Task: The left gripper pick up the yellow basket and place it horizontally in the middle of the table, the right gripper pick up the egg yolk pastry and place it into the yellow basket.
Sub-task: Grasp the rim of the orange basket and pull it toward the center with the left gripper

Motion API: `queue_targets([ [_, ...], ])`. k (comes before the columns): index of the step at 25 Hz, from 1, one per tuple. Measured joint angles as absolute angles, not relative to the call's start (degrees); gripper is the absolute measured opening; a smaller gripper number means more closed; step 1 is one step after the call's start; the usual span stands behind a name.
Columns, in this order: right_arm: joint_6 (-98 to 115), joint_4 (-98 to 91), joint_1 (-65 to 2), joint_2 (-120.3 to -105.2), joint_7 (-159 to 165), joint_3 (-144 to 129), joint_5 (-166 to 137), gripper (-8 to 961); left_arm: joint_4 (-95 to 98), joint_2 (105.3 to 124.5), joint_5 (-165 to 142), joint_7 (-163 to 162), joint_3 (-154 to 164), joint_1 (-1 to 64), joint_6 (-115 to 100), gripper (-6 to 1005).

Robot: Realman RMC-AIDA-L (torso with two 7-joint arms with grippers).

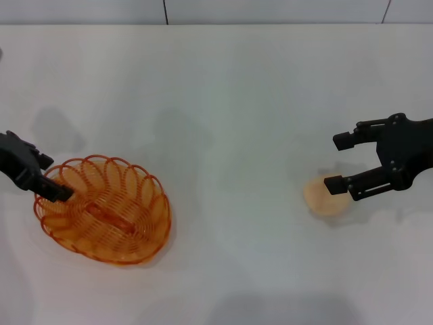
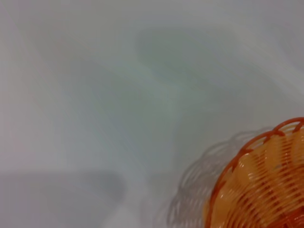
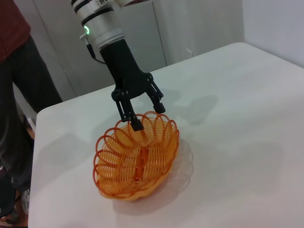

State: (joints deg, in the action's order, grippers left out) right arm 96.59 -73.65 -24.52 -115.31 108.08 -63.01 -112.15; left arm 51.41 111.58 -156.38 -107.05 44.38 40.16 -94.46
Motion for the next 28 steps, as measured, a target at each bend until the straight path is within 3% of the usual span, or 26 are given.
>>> queue_targets([
  [8,96.7,-73.65,-24.52,-115.37,108.45,-63.02,-112.15,870,50.1,112.06,-156.54,-107.41,44.38,40.21,-93.42,853],
  [13,96.82,-73.65,-24.47,-115.4,108.53,-63.02,-112.14,870,49.76,112.21,-156.54,-107.37,44.38,39.94,-92.87,614],
  [19,96.95,-73.65,-24.49,-115.4,108.54,-63.02,-112.15,870,49.28,112.63,-156.54,-106.99,44.38,39.87,-92.48,480],
  [28,97.03,-73.65,-24.52,-115.33,108.54,-63.02,-112.14,871,49.28,112.67,-156.53,-107.44,44.38,39.81,-91.58,408],
])
